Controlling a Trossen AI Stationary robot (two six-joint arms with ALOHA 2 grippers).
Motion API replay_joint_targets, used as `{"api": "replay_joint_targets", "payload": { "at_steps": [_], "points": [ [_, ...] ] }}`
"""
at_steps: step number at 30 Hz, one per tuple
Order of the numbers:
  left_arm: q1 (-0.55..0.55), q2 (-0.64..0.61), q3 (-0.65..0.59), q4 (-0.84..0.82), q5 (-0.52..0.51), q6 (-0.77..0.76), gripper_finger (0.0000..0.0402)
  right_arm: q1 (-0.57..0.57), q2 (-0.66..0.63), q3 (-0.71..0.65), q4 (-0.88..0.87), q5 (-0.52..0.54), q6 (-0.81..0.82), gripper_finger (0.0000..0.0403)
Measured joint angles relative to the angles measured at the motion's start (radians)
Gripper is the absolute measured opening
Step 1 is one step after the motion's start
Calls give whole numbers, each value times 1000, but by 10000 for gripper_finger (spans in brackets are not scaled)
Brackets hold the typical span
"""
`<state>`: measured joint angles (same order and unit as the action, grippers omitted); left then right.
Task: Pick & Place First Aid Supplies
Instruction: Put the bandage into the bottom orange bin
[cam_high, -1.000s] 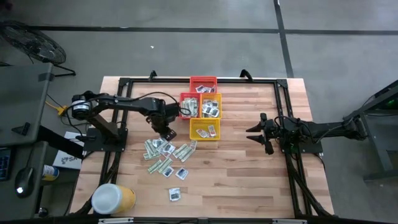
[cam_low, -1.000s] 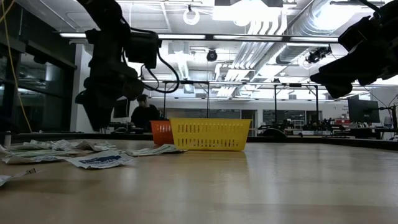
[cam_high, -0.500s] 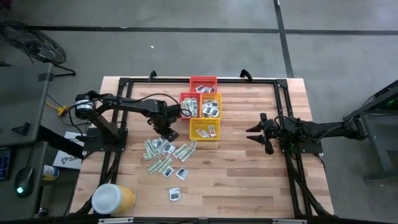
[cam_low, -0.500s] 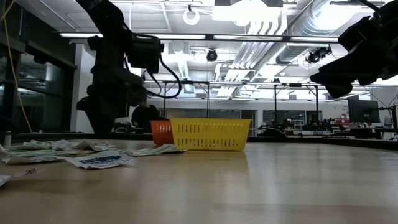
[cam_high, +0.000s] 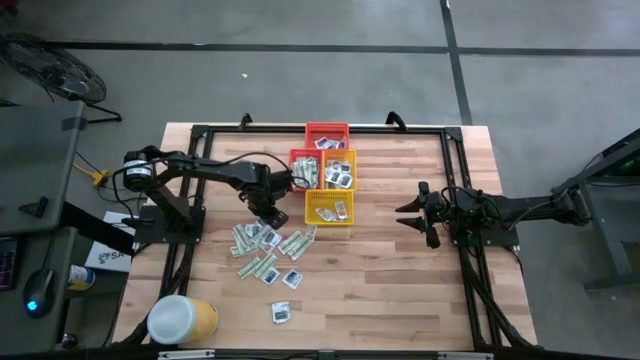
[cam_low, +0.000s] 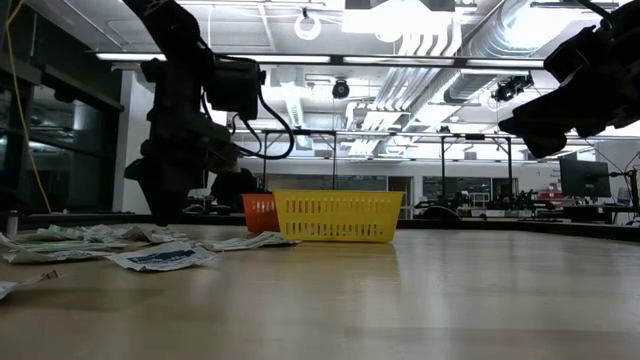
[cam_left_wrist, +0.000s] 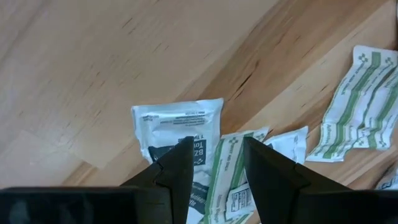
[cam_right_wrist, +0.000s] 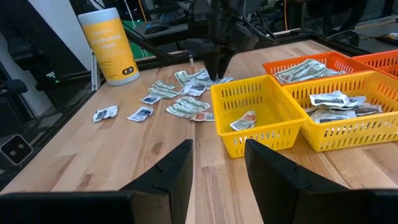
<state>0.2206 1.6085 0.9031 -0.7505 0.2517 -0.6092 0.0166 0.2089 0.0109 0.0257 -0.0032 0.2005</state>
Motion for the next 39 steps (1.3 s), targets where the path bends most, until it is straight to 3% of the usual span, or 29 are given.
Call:
{"api": "replay_joint_targets", "payload": {
  "at_steps": [8,39],
  "points": [
    [-14,25,1,6,-12,0,138,0,0,0,0,0,0,139],
    [-51,61,1,47,95,-1,138,0,0,0,0,0,0,139]
  ]
}}
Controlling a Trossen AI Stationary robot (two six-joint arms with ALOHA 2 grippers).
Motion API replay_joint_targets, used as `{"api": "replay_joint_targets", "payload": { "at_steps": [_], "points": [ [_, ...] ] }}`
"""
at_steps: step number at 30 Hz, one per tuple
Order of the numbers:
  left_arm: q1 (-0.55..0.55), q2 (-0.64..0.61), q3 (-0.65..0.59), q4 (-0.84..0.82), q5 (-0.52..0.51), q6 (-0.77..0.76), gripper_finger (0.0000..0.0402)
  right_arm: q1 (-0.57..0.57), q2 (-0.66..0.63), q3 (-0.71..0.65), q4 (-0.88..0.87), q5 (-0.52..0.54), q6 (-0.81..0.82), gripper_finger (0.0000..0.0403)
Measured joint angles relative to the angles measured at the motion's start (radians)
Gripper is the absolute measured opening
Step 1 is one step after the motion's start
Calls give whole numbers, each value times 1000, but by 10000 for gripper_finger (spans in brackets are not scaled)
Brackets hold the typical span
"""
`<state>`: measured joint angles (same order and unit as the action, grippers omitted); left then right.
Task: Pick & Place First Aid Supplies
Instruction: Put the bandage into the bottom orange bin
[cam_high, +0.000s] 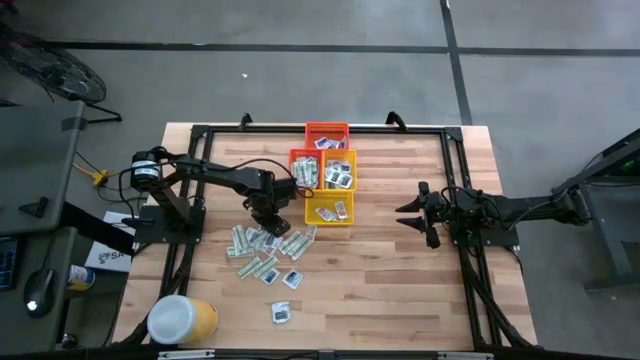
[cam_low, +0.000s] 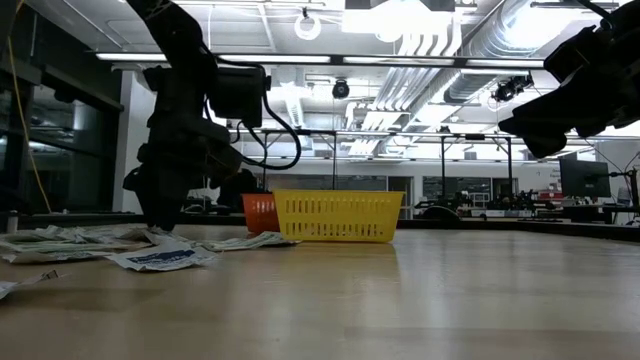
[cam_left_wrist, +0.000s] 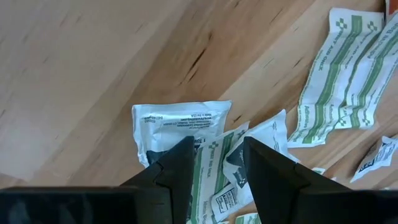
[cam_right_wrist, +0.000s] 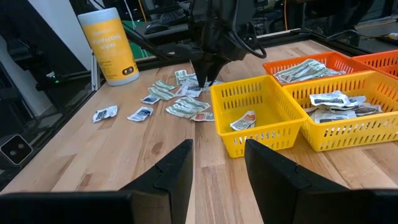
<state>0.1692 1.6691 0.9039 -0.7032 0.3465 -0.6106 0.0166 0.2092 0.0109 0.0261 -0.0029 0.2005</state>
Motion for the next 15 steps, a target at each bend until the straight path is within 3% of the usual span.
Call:
{"api": "replay_joint_targets", "payload": {
  "at_steps": [5,15],
  "points": [
    [0,0,-1,-10,6,0,128,0,0,0,0,0,0,139],
    [0,0,-1,-10,5,0,43,0,0,0,0,0,0,139]
  ]
}}
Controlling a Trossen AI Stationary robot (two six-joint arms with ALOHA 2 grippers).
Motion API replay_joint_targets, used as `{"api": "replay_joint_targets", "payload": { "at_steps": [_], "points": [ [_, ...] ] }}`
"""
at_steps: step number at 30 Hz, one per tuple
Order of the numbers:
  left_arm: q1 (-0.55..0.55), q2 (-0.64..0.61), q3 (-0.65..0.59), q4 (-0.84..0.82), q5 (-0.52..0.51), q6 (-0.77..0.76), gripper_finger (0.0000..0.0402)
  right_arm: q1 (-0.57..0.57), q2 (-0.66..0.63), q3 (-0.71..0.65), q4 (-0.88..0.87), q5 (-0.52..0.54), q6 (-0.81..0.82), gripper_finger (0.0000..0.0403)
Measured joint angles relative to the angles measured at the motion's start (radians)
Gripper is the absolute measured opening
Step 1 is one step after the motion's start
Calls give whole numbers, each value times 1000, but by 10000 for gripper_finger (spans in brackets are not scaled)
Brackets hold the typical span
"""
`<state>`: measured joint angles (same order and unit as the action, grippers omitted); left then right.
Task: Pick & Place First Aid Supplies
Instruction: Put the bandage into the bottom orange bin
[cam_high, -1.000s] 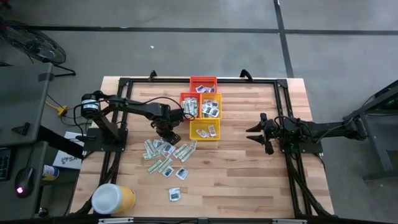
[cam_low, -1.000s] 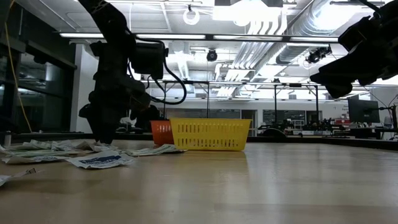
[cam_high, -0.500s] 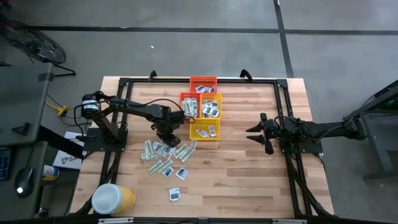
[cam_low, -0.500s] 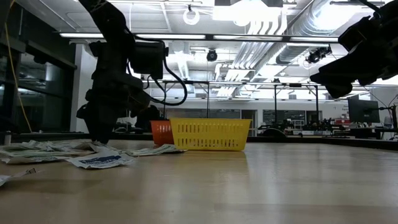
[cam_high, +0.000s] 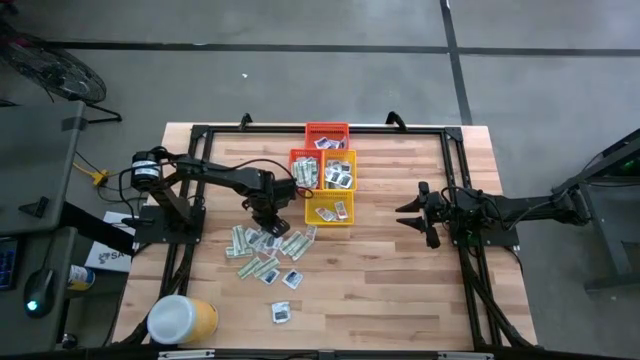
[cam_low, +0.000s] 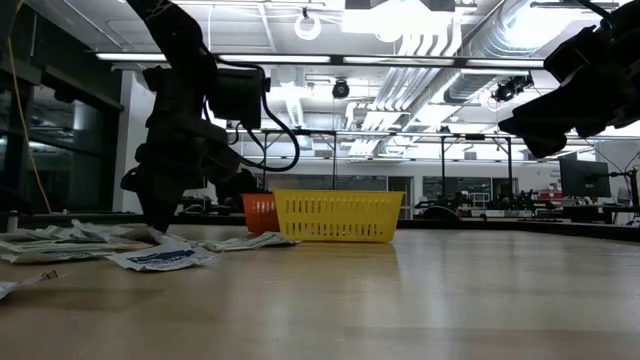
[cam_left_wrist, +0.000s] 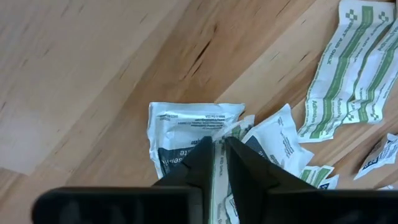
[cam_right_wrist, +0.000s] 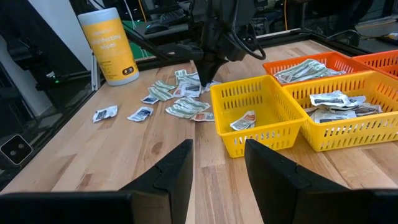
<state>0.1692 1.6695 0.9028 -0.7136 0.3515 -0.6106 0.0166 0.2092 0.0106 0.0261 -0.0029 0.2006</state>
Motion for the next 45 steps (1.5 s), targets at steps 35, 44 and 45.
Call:
{"api": "replay_joint_targets", "payload": {
  "at_steps": [35,44,45],
  "points": [
    [47,-204,14,-38,-76,-46,0,0,0,0,0,0,0,139],
    [166,-227,98,-21,-153,-47,0,0,0,0,0,0,0,139],
    [178,-227,99,-4,-154,-47,0,0,0,0,0,0,0,139]
  ]
}}
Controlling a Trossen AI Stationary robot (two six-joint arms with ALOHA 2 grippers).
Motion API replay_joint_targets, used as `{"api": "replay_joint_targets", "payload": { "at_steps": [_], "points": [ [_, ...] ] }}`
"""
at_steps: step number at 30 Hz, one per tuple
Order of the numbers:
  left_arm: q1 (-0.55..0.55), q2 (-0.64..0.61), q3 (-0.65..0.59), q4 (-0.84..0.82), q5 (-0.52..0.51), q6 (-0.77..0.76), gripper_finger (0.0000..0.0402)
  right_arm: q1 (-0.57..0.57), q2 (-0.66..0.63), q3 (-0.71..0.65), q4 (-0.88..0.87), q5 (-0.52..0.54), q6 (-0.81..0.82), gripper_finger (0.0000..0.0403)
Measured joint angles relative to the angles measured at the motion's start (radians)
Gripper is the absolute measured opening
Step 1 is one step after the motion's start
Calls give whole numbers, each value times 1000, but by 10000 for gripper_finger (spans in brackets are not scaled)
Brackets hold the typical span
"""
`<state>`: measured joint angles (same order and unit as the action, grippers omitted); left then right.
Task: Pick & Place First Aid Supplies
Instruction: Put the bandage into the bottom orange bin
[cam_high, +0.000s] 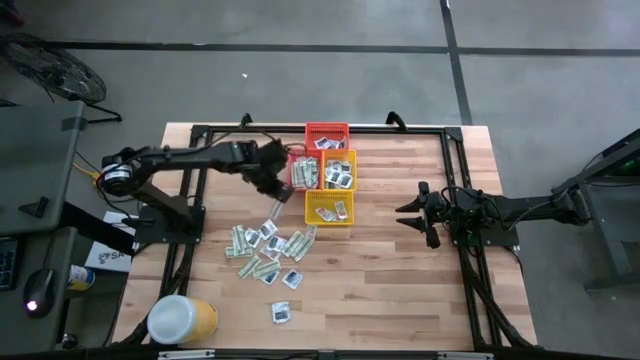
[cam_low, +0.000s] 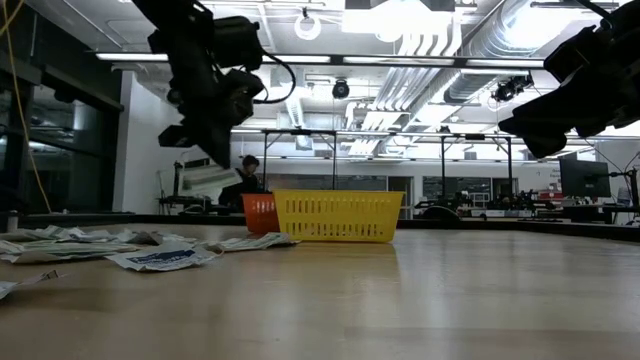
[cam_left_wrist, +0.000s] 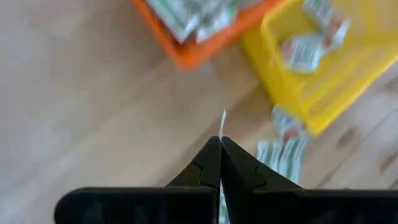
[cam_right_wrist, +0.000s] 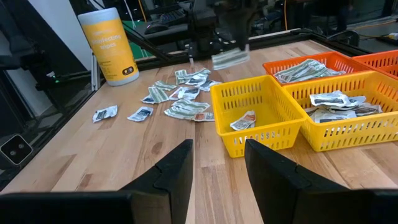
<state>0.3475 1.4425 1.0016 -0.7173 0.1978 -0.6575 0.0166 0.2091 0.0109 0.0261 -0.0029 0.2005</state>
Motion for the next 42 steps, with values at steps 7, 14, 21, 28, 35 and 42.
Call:
{"api": "replay_joint_targets", "payload": {
  "at_steps": [7,14,21,28,35,42],
  "points": [
    [65,0,0,174,-1,-20,0,0,0,0,0,0,0,139],
    [113,7,0,313,-78,-57,0,0,0,0,0,0,0,139],
    [155,75,1,433,-77,-95,0,0,0,0,0,0,0,139],
    [176,150,0,531,-53,-176,0,0,0,0,0,0,0,139],
    [177,207,0,586,-43,-221,0,0,0,0,0,0,0,139],
    [177,230,0,612,-32,-238,27,0,0,0,0,0,0,139]
  ]
}}
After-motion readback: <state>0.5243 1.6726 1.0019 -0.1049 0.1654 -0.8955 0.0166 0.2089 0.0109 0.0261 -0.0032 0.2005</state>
